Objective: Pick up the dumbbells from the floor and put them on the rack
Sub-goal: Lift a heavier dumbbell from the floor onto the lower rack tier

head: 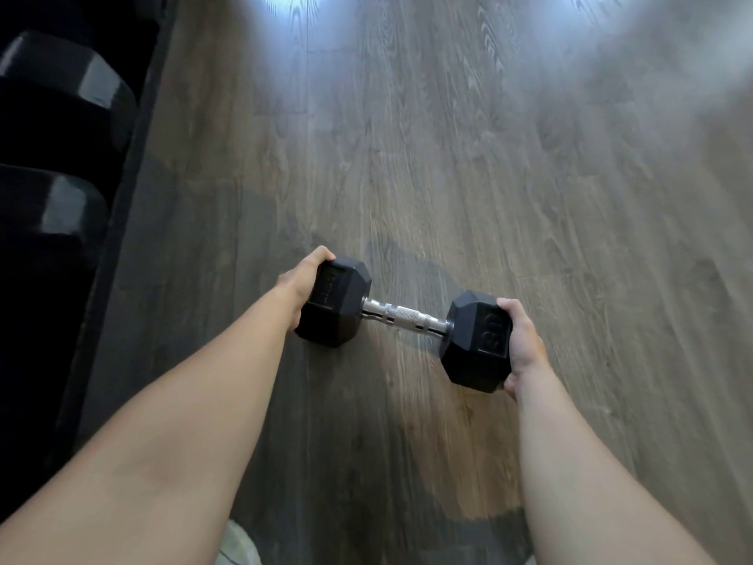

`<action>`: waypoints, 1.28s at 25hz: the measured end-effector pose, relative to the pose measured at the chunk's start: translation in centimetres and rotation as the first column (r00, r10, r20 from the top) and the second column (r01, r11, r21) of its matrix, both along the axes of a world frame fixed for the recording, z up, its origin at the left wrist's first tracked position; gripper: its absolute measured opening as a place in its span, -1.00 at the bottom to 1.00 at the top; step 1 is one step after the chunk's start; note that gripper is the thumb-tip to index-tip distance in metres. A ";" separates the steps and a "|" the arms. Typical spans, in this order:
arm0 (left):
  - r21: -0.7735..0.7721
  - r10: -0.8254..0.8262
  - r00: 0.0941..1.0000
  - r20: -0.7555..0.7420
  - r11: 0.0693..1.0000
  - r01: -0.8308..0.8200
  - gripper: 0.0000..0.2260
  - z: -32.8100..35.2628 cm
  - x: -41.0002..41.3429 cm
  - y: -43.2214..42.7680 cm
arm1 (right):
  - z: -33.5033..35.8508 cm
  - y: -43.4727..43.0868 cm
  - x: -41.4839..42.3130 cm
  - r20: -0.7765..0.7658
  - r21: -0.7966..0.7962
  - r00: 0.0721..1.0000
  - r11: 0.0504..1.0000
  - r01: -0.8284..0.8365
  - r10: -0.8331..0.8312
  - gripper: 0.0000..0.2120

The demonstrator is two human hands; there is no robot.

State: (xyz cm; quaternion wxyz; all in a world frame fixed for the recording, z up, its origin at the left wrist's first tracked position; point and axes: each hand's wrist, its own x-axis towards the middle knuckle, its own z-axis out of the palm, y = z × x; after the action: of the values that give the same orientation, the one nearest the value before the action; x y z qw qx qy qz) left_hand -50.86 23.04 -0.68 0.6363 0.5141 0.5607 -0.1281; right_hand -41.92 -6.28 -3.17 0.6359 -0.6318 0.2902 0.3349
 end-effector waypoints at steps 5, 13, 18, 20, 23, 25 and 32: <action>-0.009 0.057 0.998 0.033 0.998 -0.057 -0.25 -0.7 -0.1 0.2 | -0.4 -0.1 0.2 0.031 0.048 0.996 0.995 0.086 -0.087 -0.63; 0.001 0.174 0.985 0.009 0.985 -0.174 -0.49 2.2 -6.0 0.9 | 1.4 1.7 -3.1 0.002 0.057 0.999 0.997 0.050 -0.050 -0.62; 0.115 0.257 0.966 0.026 0.959 -0.258 -0.64 9.9 -11.4 3.8 | 6.4 7.0 -5.3 -0.034 0.137 0.998 0.989 -0.052 0.057 -0.71; 0.185 0.312 0.949 0.038 0.931 -0.314 -0.66 13.3 -13.8 5.0 | 8.5 9.6 -6.3 -0.050 0.176 0.992 0.979 -0.107 0.117 -0.66; 0.295 0.390 0.920 0.028 0.876 -0.381 -0.65 18.2 -17.5 7.1 | 11.6 13.3 -7.9 -0.077 0.230 0.971 0.952 -0.202 0.224 -0.55; 0.333 0.422 0.906 0.039 0.849 -0.410 -0.66 21.4 -19.8 8.8 | 13.5 16.0 -9.2 -0.079 0.242 0.959 0.938 -0.246 0.272 -0.53; 0.405 0.562 0.827 0.024 0.751 -0.522 -0.69 26.0 -28.2 15.3 | 16.8 26.5 -14.6 -0.072 0.231 0.884 0.870 -0.435 0.461 -0.55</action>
State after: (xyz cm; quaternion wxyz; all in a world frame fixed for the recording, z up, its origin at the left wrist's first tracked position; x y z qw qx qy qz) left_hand -79.02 38.35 25.32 0.5003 0.4393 0.7304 0.1522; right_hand -56.54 20.27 13.64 0.5841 -0.5895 0.1378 0.5407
